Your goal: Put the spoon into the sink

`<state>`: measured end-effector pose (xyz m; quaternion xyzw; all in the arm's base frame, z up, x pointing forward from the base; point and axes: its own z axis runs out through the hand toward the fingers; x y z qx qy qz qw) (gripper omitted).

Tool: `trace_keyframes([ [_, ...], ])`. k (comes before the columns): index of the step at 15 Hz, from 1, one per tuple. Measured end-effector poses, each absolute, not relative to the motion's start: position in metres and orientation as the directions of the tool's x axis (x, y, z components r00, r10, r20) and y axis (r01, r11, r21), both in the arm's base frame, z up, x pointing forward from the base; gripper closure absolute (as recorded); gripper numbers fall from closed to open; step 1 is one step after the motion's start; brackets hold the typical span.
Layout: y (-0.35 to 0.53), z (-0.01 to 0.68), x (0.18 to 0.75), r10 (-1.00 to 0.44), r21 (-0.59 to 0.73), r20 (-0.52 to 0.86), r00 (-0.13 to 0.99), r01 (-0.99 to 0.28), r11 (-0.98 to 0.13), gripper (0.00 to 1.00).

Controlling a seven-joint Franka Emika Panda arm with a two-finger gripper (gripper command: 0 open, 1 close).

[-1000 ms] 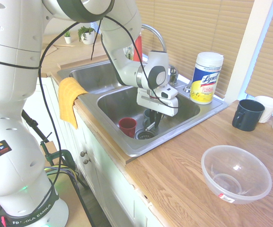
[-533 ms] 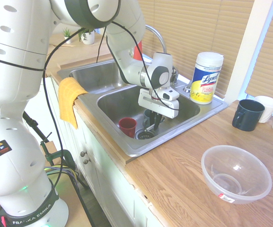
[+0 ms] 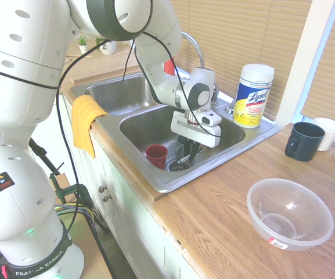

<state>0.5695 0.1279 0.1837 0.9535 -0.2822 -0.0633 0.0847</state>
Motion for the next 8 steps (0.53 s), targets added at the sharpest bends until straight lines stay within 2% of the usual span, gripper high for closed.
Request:
trace_keyframes([
  [5,0.127,0.184,0.571,-0.548,0.194,-0.069,0.833,-0.528,-0.827,0.0],
  [8,0.123,0.206,0.577,-0.548,0.13,-0.003,0.837,-0.543,-0.83,0.0],
])
